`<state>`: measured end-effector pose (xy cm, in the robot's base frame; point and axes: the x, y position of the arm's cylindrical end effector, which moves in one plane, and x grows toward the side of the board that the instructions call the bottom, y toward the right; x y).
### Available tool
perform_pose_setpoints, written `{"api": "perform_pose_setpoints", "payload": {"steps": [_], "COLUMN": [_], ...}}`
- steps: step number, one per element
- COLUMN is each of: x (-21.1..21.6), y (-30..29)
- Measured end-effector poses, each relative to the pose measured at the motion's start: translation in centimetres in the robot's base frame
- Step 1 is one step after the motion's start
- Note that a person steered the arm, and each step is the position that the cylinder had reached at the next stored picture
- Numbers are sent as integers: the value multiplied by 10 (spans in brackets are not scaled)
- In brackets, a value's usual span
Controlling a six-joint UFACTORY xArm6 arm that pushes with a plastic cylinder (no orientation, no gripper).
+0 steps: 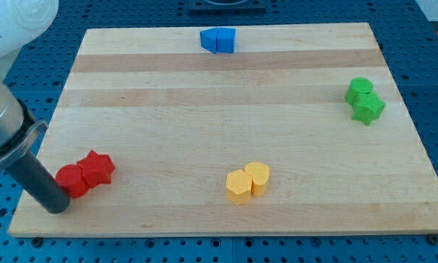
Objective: Separate red circle and red star
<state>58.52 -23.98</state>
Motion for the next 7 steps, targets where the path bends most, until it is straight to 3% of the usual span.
{"api": "perform_pose_setpoints", "payload": {"steps": [4,7], "x": [-11,-21], "y": [-39,-1]}}
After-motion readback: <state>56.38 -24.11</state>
